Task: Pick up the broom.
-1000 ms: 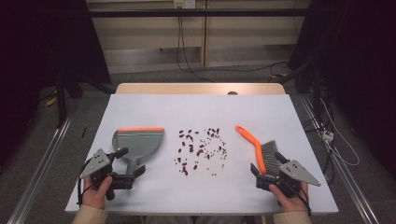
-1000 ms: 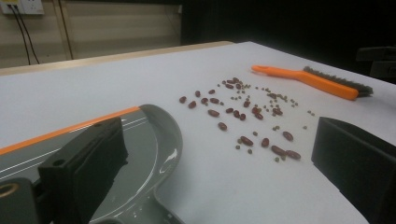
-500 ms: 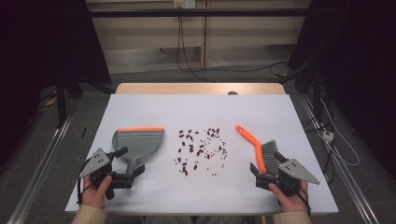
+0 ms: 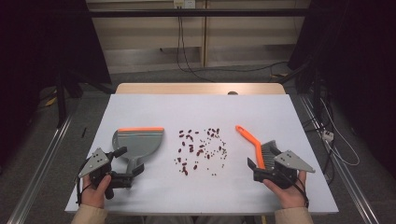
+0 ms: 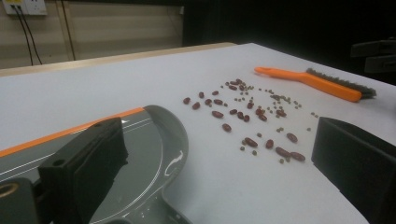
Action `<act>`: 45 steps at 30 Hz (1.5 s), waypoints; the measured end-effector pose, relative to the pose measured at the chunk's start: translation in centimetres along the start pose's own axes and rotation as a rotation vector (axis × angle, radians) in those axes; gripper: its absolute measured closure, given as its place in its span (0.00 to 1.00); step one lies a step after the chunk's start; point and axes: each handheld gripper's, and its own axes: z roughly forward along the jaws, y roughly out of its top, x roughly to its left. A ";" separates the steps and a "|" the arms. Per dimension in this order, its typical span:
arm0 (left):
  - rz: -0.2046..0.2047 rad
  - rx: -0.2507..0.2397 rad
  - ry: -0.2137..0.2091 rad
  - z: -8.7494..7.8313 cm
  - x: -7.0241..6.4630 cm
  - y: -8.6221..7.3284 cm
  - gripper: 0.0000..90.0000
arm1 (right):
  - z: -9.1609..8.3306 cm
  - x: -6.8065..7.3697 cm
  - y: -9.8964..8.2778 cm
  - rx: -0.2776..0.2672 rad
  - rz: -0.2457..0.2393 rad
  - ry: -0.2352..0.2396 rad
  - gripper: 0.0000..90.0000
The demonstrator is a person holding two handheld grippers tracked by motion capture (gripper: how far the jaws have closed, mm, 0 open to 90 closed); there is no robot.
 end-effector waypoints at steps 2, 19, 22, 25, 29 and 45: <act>-0.004 0.000 0.001 0.0 0.0 0.0 0.03 | 0.4 -0.2 0.4 0.040 0.033 0.022 0.10; -0.013 -0.006 0.004 -0.2 0.2 0.0 0.03 | 5.6 -4.0 3.3 0.263 0.117 0.021 0.51; -0.012 -0.008 0.000 -0.1 0.2 -0.1 0.03 | 6.4 -5.0 3.2 0.313 0.116 -0.006 0.53; -0.013 -0.006 -0.003 -0.1 0.2 -0.1 0.03 | 7.0 -5.6 3.1 0.344 0.133 -0.013 0.53; -0.025 -0.009 0.003 -0.1 0.2 -0.1 0.03 | 8.0 -6.1 3.0 0.413 0.154 -0.044 0.57; -0.016 0.003 -0.005 0.0 0.2 -0.2 0.03 | 9.6 -5.9 2.9 0.564 0.157 -0.044 0.70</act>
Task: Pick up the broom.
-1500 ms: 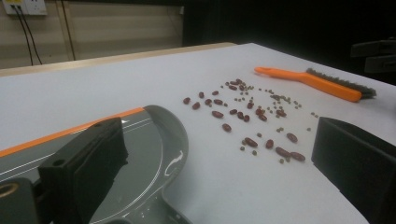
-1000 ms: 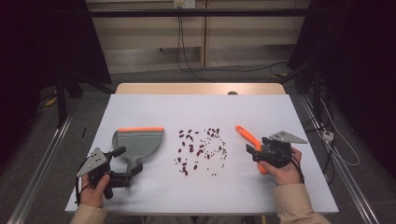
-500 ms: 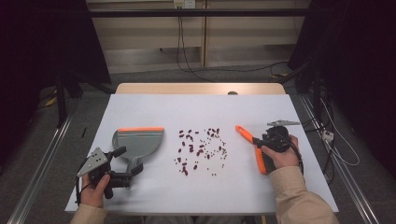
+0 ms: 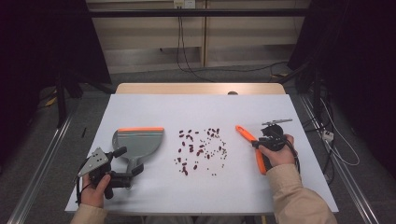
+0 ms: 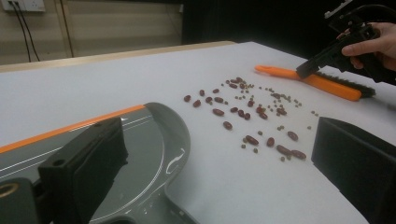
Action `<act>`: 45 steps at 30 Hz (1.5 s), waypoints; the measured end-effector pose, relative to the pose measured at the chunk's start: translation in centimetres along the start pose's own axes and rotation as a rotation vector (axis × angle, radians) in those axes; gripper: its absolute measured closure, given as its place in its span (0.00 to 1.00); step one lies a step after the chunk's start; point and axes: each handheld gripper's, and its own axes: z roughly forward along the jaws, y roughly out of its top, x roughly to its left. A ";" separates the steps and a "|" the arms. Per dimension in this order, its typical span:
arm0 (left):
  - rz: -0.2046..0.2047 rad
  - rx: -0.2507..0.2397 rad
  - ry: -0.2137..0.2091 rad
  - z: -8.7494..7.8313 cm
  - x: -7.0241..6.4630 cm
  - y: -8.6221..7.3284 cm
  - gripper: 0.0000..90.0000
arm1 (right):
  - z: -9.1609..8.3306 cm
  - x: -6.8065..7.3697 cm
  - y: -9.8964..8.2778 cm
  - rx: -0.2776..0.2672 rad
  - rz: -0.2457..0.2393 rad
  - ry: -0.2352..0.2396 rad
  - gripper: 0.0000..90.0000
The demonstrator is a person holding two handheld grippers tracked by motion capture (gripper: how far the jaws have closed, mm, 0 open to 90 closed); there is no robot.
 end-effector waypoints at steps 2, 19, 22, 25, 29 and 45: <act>-0.001 0.000 0.002 0.0 0.0 0.0 0.03 | 0.4 0.1 0.0 0.019 -0.016 -0.013 0.72; 0.019 0.010 -0.002 0.1 0.1 0.1 0.03 | 0.9 0.1 0.7 0.073 0.019 -0.029 0.76; 0.007 0.002 0.001 0.2 -0.2 0.1 0.03 | 1.0 0.3 1.0 0.093 0.010 -0.043 0.77; 0.012 0.001 0.004 0.0 -0.2 0.2 0.03 | 0.9 0.2 0.8 0.079 0.018 -0.034 0.77; 0.013 -0.005 0.007 0.0 -0.3 0.2 0.03 | 0.8 0.3 0.8 0.072 0.015 -0.042 0.77; 0.019 -0.010 0.019 -0.2 -0.2 0.3 0.03 | -1.1 -0.1 0.2 -0.059 0.033 -0.011 0.78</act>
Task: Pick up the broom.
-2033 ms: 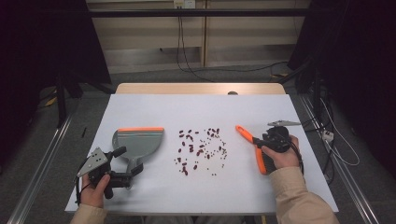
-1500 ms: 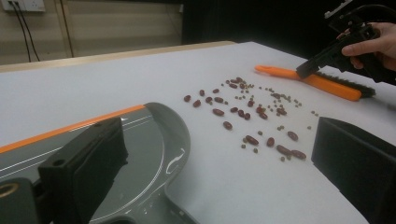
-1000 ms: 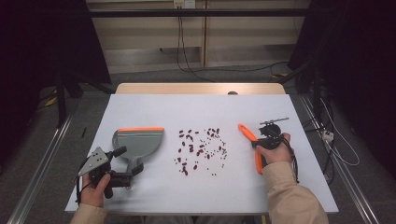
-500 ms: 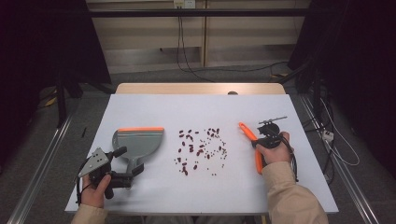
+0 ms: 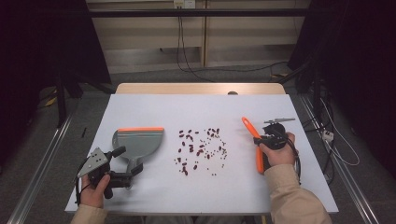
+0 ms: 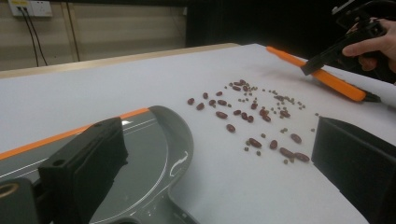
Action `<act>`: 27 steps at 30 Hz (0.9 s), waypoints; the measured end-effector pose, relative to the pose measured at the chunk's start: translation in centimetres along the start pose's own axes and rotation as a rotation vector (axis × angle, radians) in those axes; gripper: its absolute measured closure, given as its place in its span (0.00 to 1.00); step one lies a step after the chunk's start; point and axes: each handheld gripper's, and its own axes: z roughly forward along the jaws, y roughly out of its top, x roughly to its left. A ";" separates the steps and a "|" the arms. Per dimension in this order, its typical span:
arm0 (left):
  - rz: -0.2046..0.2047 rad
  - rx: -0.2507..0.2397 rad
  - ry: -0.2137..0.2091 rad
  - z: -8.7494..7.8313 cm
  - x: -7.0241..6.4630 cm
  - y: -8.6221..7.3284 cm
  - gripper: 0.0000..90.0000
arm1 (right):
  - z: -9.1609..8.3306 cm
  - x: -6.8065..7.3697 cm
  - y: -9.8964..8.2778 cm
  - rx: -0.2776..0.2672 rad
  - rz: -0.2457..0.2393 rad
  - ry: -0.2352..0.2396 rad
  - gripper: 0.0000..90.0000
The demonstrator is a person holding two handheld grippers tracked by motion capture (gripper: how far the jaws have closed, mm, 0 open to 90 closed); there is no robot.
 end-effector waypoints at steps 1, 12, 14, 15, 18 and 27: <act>-0.002 0.001 -0.001 0.0 0.0 0.0 0.03 | -0.7 -0.2 -0.2 -0.054 0.017 0.021 0.78; 0.006 -0.005 -0.004 0.4 -0.6 0.5 0.03 | -4.1 -1.2 -2.2 -0.361 0.108 0.086 0.78; 0.003 -0.012 -0.006 0.5 -0.8 0.6 0.03 | -4.6 -1.3 -2.5 -0.408 0.113 0.095 0.78; -0.001 -0.011 -0.005 0.5 -0.8 0.7 0.03 | -4.8 -1.3 -2.6 -0.421 0.113 0.095 0.78; -0.003 -0.014 -0.010 0.6 -0.9 0.9 0.03 | -5.6 -1.1 -2.8 -0.483 0.134 0.125 0.78; 0.004 -0.032 -0.020 1.2 -1.2 2.4 0.03 | -6.5 -0.8 -3.0 -0.602 0.182 0.206 0.79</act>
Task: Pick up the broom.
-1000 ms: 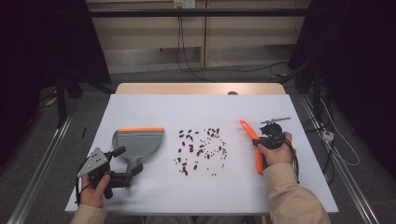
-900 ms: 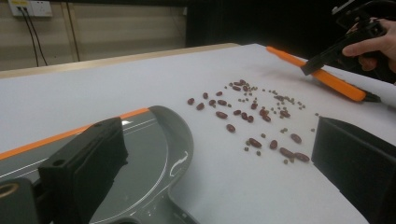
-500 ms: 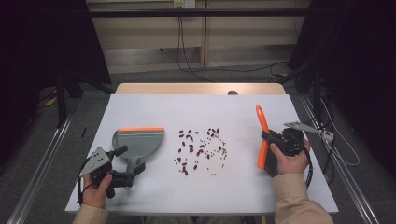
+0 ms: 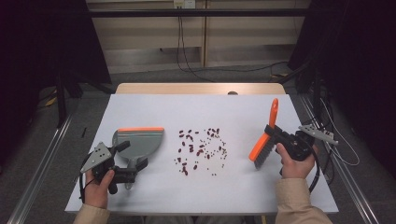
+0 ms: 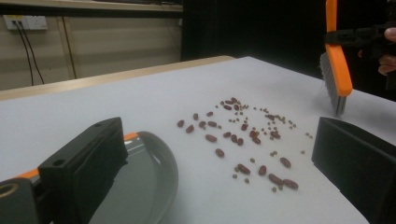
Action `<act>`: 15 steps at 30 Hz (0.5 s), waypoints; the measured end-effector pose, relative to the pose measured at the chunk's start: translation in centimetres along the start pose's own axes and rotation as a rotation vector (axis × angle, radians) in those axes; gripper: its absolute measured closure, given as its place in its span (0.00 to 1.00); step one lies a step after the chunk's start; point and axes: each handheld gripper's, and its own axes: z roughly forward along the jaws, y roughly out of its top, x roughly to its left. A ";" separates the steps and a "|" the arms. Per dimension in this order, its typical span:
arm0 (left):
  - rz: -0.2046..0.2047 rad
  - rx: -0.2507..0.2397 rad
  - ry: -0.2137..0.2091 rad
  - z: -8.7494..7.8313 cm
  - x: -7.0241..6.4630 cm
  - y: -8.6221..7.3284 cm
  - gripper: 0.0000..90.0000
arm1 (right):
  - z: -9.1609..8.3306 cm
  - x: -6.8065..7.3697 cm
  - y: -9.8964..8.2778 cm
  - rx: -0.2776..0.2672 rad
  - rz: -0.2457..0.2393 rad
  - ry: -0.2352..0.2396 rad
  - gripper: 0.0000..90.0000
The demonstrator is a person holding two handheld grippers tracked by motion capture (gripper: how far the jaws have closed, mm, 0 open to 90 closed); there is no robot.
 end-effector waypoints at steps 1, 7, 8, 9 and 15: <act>0.004 0.000 -0.002 0.1 -0.1 0.1 0.03 | -0.1 0.1 -0.1 -0.019 0.011 0.011 0.79; 0.009 -0.003 -0.017 0.8 -0.5 0.7 0.03 | -0.2 0.1 0.0 -0.054 0.022 0.048 0.79; 0.008 -0.004 -0.020 0.9 -0.5 0.8 0.03 | -0.2 0.1 0.0 -0.054 0.022 0.048 0.79; 0.018 0.001 -0.023 1.0 -0.6 0.9 0.03 | -0.4 0.2 0.1 -0.063 0.028 0.050 0.79; 0.016 -0.007 -0.049 1.9 -1.1 1.6 0.03 | -0.4 1.0 0.8 -0.070 0.009 0.076 0.79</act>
